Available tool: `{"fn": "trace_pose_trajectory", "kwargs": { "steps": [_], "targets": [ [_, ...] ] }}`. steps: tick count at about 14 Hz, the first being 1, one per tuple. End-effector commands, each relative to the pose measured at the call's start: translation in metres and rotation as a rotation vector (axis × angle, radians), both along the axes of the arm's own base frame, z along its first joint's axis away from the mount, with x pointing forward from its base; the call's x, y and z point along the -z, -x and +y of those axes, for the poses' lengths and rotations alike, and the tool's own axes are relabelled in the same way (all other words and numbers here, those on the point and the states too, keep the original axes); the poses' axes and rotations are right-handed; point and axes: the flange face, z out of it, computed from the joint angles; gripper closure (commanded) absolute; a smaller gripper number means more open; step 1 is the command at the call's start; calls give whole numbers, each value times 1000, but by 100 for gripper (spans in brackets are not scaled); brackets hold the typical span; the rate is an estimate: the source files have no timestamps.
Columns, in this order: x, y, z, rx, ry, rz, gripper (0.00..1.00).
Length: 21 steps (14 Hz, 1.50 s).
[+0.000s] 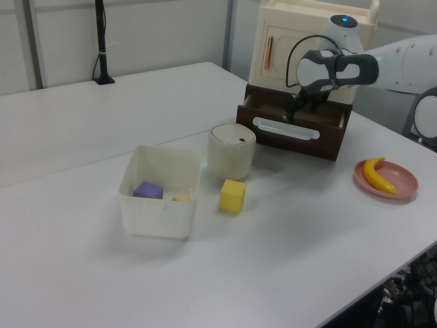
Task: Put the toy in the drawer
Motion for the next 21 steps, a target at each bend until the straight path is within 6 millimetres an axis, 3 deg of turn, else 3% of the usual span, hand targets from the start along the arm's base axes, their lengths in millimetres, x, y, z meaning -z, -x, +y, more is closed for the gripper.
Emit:
{"fn": "trace_pose_trajectory", "kwargs": {
  "steps": [1, 4, 10, 15, 17, 21],
  "targets": [
    [-18, 2, 9, 38, -21, -34, 0],
    [-36, 8, 49, 25, -52, 3, 0],
    [-71, 40, 122, 58, -146, 192, 0],
    [-81, 66, 195, -65, -84, 345, 0],
    [-78, 72, 208, -86, -82, 369, 0],
    [-73, 72, 207, -72, -93, 378, 0]
  ]
}}
